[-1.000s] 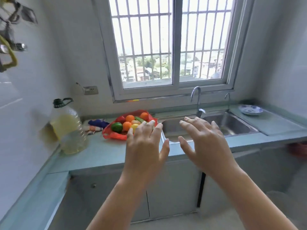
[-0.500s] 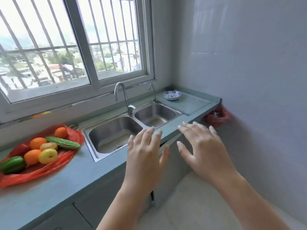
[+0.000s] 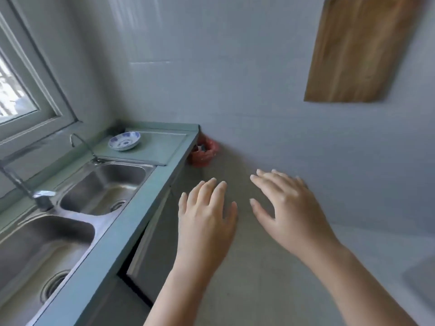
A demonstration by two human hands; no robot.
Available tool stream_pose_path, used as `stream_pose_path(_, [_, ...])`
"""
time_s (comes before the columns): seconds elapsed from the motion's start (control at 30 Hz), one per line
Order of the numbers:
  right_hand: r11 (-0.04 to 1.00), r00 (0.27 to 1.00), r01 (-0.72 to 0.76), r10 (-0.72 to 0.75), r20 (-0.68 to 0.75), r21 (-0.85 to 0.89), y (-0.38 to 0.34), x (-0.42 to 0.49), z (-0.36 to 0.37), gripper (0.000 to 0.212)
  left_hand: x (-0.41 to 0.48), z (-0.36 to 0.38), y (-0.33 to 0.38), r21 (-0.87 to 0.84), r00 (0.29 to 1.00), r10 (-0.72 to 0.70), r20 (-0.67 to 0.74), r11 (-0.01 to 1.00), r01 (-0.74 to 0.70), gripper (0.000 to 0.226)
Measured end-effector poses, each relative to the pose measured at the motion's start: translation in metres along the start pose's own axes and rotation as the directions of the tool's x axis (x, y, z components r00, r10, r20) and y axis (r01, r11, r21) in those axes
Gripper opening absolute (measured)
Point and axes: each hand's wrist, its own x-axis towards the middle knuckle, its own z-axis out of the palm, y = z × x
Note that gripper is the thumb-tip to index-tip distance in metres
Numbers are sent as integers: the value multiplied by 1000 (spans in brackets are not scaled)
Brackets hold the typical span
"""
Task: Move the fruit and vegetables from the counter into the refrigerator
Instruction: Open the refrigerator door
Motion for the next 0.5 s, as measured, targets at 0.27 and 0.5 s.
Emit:
stream_pose_path(0.27, [943,968,-247,231,-93,-223,105,-23,-47,44,45,82,97,-199,961,274,38,944,-262,41])
stream_pose_path(0.5, [853,920,-389,338,-198,-348,219,-39,-97,45,84,152,214,-389,902,428,57,842,-374,43])
